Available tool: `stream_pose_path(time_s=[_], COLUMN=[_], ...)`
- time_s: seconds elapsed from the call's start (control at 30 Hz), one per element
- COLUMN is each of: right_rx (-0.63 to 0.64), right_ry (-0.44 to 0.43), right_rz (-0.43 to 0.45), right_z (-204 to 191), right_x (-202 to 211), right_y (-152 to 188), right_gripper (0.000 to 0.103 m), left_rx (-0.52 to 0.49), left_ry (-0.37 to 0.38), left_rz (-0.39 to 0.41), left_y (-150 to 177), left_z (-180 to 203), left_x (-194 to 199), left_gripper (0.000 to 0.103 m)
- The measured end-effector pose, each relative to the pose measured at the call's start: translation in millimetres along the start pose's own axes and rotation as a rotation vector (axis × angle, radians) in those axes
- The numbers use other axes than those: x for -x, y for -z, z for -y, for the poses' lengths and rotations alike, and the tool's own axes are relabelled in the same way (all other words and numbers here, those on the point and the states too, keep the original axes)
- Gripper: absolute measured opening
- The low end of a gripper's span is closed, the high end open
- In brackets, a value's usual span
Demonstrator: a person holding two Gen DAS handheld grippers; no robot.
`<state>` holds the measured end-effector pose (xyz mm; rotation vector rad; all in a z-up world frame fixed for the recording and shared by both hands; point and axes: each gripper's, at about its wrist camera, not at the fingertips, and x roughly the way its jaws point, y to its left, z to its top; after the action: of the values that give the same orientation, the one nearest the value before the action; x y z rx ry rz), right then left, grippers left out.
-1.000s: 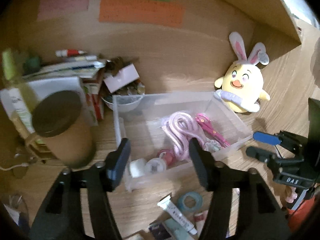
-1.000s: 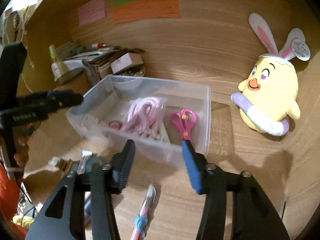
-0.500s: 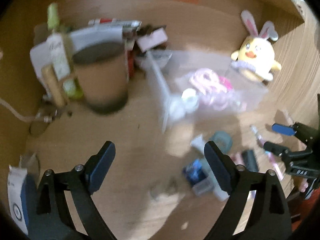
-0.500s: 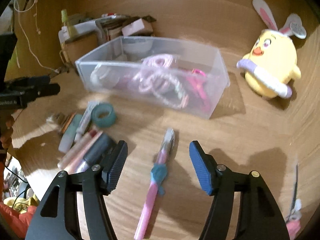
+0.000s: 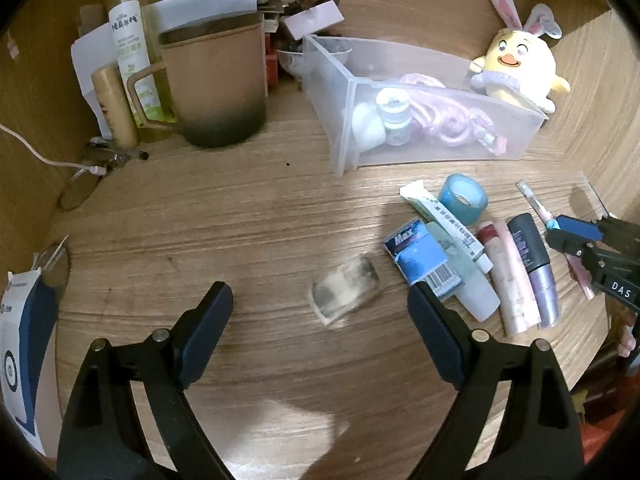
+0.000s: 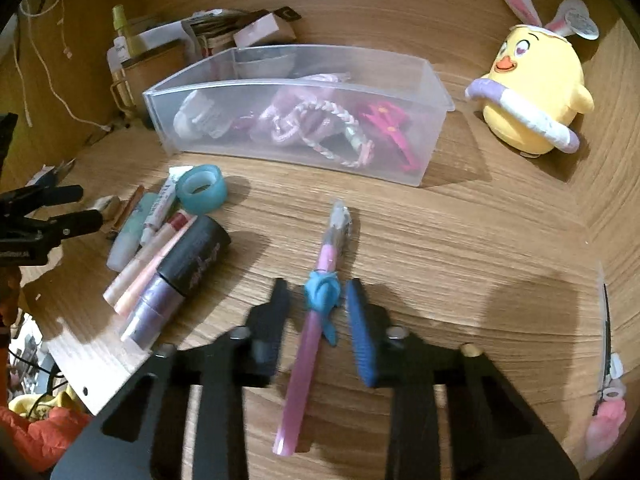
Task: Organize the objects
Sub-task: 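Grasp the glass block with the left tool while the right tool grasps the pink toothbrush, then lower the glass block and toothbrush into the clear box and open both tools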
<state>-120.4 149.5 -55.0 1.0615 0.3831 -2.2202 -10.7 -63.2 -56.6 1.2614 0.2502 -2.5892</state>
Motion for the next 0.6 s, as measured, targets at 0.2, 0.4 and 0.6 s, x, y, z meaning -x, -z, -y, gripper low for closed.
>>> stream_pose_path(time_s=[0.2, 0.4, 0.6], right_rx=[-0.027, -0.04, -0.048], right_ry=[-0.021, -0.024, -0.032], right_rz=[0.02, 0.063, 0.112], right_z=[2, 4, 6], right_x=[2, 13, 27], right_y=[-1, -8, -17], right_gripper=[0.017, 0.017, 0.017], left_rx=[-0.018, -0.025, 0.0], left_ry=[-0.01, 0.001, 0.025], left_rz=[0.002, 0.024, 0.035], left_y=[0, 0, -4], left_z=[5, 9, 7], left_x=[-4, -2, 0], left_gripper=[0.065, 0.044, 0.044])
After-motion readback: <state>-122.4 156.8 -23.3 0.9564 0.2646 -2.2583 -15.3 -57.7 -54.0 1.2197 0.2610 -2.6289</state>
